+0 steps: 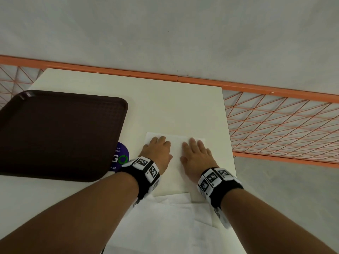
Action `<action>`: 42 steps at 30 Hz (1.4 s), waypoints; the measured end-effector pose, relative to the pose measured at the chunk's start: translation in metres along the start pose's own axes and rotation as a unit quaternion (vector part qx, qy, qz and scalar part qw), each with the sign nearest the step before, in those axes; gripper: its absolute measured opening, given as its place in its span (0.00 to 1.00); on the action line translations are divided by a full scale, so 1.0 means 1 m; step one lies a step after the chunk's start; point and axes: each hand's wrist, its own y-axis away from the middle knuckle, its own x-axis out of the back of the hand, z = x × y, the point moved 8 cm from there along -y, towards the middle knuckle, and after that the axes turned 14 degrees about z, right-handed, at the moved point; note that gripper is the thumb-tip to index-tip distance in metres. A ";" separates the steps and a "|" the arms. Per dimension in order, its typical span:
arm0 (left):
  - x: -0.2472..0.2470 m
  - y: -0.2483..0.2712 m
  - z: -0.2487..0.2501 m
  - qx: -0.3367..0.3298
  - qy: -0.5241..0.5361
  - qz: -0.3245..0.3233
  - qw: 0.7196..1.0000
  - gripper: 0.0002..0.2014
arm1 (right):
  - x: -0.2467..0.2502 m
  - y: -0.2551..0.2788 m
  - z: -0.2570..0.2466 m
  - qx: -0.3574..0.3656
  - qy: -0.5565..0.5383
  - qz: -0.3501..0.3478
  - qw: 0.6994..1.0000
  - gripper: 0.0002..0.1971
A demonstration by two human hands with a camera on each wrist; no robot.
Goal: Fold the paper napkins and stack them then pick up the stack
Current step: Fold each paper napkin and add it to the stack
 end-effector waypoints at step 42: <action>0.001 0.240 -0.104 0.279 0.393 0.086 0.872 0.18 | -0.006 0.237 -0.040 -0.298 -0.598 0.125 0.733 0.11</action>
